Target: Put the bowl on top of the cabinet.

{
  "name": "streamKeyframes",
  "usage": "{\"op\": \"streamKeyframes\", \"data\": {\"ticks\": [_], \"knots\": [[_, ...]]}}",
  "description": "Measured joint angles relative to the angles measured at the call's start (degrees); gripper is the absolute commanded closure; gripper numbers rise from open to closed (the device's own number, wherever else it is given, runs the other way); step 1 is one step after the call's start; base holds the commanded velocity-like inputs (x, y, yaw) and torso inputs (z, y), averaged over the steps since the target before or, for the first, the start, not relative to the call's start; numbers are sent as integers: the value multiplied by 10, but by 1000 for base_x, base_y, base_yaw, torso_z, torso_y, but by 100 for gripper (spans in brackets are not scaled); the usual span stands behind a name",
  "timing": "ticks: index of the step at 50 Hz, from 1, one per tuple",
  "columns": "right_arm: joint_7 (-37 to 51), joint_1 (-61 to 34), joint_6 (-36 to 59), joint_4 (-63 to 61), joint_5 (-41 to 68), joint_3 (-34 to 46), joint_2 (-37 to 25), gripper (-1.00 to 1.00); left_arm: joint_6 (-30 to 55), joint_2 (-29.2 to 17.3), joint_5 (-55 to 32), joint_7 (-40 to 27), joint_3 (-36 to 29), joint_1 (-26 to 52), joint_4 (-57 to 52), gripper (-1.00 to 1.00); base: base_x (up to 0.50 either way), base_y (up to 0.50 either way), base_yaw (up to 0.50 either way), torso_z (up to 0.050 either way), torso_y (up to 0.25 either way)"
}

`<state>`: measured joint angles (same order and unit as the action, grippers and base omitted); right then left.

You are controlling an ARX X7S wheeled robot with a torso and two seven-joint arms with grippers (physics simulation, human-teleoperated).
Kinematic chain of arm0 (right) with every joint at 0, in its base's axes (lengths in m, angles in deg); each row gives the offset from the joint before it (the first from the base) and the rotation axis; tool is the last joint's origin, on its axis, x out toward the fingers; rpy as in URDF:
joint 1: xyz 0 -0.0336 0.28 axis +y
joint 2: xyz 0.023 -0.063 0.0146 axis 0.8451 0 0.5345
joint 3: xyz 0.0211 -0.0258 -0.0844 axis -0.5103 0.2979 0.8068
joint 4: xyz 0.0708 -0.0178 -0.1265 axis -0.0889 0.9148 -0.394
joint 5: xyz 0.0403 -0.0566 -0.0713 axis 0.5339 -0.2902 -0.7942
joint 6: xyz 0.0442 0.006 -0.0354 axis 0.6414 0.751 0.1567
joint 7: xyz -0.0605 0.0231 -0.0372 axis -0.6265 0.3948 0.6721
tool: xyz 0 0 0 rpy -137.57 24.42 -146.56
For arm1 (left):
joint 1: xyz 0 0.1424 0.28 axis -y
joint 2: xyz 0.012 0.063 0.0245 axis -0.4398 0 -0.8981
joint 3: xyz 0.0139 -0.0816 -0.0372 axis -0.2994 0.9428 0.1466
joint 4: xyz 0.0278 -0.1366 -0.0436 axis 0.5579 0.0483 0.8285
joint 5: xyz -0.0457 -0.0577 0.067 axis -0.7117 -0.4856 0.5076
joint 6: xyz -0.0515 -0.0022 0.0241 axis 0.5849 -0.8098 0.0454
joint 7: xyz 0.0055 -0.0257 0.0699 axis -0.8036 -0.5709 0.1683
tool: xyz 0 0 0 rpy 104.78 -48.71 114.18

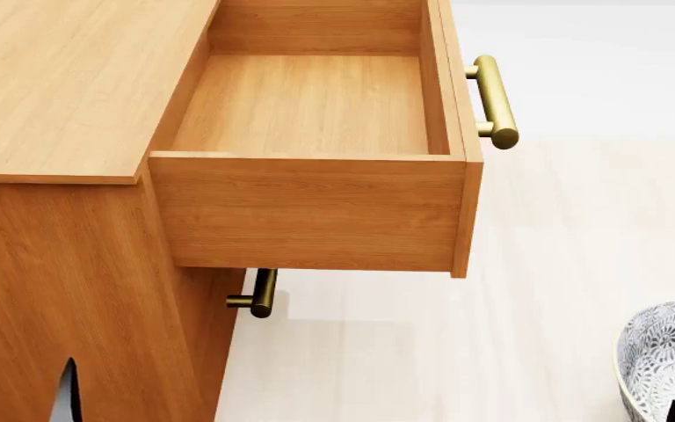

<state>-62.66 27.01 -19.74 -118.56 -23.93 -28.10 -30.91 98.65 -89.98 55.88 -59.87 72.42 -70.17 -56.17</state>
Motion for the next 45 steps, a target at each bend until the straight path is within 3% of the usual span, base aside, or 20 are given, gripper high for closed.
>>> {"op": "streamKeyframes", "data": {"ticks": [18, 45], "knots": [[-8, -127, 8, 102, -45, 165, 20, -100, -15, -4, -2, -3, 2, -9, 9, -100, 0, 0, 0, 0, 0], [-27, -185, -59, 244, -99, 270, 63, -100, -23, -11, -10, -6, 7, -14, 13, -100, 0, 0, 0, 0, 0]]}}
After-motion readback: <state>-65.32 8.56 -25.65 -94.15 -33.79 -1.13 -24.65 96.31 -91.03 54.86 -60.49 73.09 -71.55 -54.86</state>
